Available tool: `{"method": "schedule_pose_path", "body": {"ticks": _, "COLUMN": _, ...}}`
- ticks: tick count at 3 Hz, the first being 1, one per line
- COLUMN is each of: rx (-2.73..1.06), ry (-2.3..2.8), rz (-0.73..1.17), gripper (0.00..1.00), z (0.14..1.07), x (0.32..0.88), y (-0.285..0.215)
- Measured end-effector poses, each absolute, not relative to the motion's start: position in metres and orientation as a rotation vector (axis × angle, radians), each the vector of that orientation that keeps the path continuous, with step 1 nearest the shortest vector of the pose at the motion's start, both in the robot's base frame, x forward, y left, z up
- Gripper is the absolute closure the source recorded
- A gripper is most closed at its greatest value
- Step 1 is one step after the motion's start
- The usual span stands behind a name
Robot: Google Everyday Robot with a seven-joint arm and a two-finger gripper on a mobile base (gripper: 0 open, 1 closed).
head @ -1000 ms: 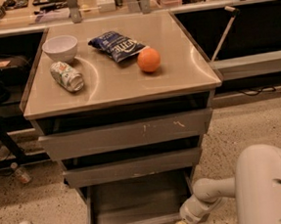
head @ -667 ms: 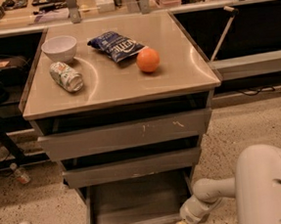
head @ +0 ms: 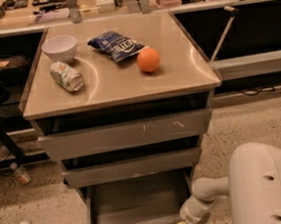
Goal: Open bottom drawer
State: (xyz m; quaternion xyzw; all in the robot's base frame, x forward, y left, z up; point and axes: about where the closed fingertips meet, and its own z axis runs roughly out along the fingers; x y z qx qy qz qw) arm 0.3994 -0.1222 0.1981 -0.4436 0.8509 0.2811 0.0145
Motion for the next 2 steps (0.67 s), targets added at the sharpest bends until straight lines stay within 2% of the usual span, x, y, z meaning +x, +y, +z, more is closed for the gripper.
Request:
{"method": "schedule_pose_path", "body": {"ticks": 1, "rx": -1.278, "ry": 2.724, "rz": 0.806, "gripper": 0.0, "z": 0.208, "x": 0.372, "y": -0.161}}
{"method": "schedule_pose_path", "body": {"ticks": 2, "rx": -1.21, "ry": 2.78, "rz": 0.799, "gripper": 0.0, "z": 0.212, "x": 0.336, "y": -0.178}}
